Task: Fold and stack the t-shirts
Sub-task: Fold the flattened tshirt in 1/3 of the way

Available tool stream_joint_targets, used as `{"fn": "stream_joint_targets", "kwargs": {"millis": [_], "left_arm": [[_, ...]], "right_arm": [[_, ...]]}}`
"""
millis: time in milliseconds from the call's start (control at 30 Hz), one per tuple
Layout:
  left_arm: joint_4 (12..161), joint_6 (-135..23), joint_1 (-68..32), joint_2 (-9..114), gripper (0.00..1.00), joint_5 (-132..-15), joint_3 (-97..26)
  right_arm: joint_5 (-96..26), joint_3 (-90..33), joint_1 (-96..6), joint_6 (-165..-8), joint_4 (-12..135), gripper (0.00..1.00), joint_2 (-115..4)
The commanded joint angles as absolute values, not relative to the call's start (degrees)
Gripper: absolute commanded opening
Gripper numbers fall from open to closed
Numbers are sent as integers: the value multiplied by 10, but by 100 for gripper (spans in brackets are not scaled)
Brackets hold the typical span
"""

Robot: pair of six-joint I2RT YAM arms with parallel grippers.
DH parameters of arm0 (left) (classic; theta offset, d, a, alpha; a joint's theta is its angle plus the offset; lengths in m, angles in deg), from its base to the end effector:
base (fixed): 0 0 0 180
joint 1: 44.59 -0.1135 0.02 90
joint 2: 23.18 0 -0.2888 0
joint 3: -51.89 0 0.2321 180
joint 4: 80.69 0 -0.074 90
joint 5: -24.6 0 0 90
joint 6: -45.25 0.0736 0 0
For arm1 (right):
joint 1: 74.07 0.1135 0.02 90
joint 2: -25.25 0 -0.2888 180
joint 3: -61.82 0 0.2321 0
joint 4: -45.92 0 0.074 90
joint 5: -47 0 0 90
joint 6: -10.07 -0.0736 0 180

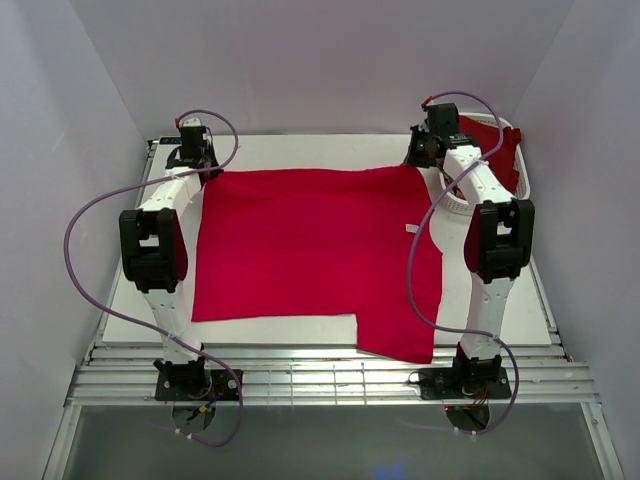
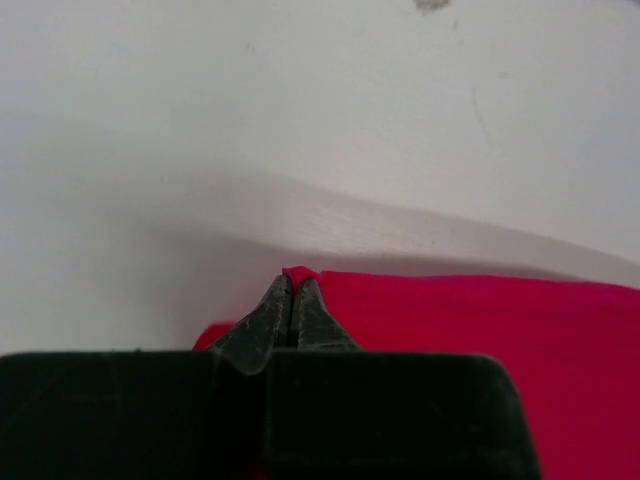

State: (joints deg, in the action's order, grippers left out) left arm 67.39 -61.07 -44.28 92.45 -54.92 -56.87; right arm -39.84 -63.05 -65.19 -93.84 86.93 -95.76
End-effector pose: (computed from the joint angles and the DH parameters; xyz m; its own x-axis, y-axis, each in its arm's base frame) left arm 0.4895 0.0107 0.2544 -0.5629 -0.2733 -0.7801 -0.3070 0.9454 -0.1097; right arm 0.5111 0.0840 0.2876 -0.6267 0.1450 -0.7657 -0.0483 0.9734 0.2239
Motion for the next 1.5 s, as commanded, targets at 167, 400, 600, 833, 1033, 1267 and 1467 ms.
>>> {"fn": "stream_joint_targets", "kwargs": {"millis": [167, 400, 600, 833, 1033, 1267, 1467], "left_arm": [[621, -607, -445, 839, 0, -509, -465], [609, -609, -445, 768, 0, -475, -381], [582, -608, -445, 739, 0, -471, -337], [527, -614, -445, 738, 0, -474, -311], [443, -647, -445, 767, 27, -469, -321], [412, -683, -445, 718, 70, -440, -320], [429, -707, -445, 715, 53, -476, -347]], "right_arm": [[-413, -440, -640, -925, 878, 8, -794], [-418, -324, -638, -938, 903, 8, -699], [-427, -252, -634, -941, 927, 8, -646], [-459, -167, -625, -948, 951, 8, -615], [-513, -137, -613, -959, 973, 8, -608], [-571, -150, -604, -985, 1038, 27, -625], [-584, -184, -596, -980, 1037, 49, -622]]}}
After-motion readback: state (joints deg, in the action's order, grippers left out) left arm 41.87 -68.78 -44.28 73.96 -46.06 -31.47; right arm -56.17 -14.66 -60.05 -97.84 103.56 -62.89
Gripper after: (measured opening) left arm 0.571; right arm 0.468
